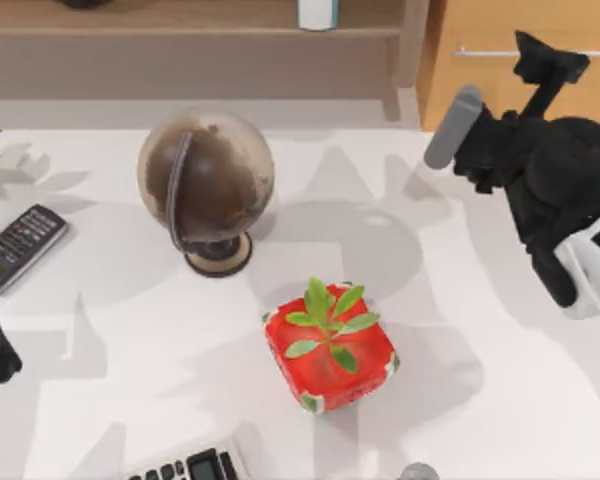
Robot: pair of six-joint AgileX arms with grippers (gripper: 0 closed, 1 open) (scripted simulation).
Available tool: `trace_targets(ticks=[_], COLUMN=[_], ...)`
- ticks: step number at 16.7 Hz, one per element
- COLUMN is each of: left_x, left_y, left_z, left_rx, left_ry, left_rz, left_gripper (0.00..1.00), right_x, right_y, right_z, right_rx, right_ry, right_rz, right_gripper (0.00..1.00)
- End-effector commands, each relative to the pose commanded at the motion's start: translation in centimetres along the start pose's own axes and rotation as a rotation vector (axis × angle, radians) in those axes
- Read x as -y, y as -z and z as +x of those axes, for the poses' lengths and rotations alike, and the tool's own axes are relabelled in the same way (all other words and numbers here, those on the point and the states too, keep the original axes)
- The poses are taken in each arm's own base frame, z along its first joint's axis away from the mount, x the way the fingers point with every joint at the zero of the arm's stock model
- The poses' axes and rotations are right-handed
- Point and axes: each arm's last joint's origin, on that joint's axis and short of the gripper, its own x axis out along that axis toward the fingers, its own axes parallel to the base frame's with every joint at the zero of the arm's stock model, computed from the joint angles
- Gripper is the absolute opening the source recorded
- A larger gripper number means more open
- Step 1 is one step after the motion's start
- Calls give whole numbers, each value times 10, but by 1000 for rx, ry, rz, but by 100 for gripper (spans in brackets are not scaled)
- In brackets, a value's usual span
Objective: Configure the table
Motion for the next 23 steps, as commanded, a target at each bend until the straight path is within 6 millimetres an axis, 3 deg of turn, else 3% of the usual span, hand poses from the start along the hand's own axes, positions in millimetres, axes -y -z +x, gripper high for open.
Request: trace_targets(ticks=[7,11,16,23], left_x=[0,0,0,0], left_y=[0,0,0,0], left_z=[0,0,0,0], left_rx=[0,0,0,0], left_ry=[0,0,0,0], left_rz=[0,0,0,0], left_gripper=[100,100,100,100], right_x=[18,35,52,57], right_y=[-123,-172,-201,-208], right_z=[-4,9,34,46], right_rx=[117,86,-12,-62], right_ry=[28,18,35,44], right_rz=[621,962,1234,1310], right_gripper=[100,100,100,100])
